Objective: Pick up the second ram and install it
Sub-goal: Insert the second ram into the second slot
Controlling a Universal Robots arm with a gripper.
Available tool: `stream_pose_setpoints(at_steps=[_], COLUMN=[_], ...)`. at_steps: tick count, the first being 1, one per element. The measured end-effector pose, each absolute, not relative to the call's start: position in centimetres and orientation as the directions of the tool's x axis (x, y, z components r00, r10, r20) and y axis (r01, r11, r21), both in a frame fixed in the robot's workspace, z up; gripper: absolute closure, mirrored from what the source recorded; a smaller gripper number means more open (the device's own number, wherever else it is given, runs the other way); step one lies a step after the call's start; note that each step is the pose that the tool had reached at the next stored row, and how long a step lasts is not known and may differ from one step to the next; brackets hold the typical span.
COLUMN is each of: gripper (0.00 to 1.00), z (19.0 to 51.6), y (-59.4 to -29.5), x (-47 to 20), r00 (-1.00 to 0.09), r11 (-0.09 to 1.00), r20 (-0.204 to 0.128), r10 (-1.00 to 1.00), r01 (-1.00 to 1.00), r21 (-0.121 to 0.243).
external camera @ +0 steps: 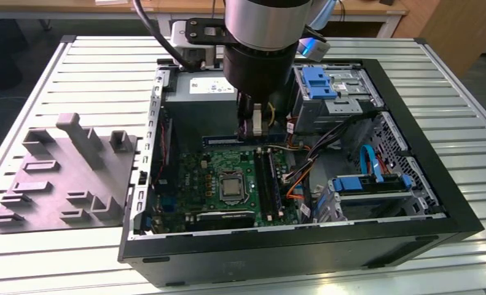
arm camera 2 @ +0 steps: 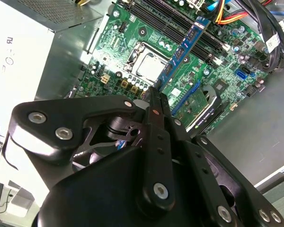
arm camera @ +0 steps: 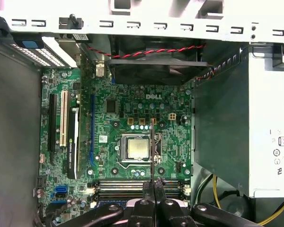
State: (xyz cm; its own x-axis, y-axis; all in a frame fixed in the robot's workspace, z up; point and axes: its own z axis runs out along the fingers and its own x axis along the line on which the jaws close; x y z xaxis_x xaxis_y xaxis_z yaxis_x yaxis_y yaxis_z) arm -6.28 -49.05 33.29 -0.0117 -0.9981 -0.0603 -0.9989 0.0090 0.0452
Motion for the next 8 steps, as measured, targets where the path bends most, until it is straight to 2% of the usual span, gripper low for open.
stream_pose_setpoints(at_steps=[8], gripper=[0.88], z=[33.19], y=[-49.05], x=[-6.28], r00=[-0.157], r11=[0.154], r20=[-0.06], r10=[-0.986], r01=[-0.987], r21=[0.045])
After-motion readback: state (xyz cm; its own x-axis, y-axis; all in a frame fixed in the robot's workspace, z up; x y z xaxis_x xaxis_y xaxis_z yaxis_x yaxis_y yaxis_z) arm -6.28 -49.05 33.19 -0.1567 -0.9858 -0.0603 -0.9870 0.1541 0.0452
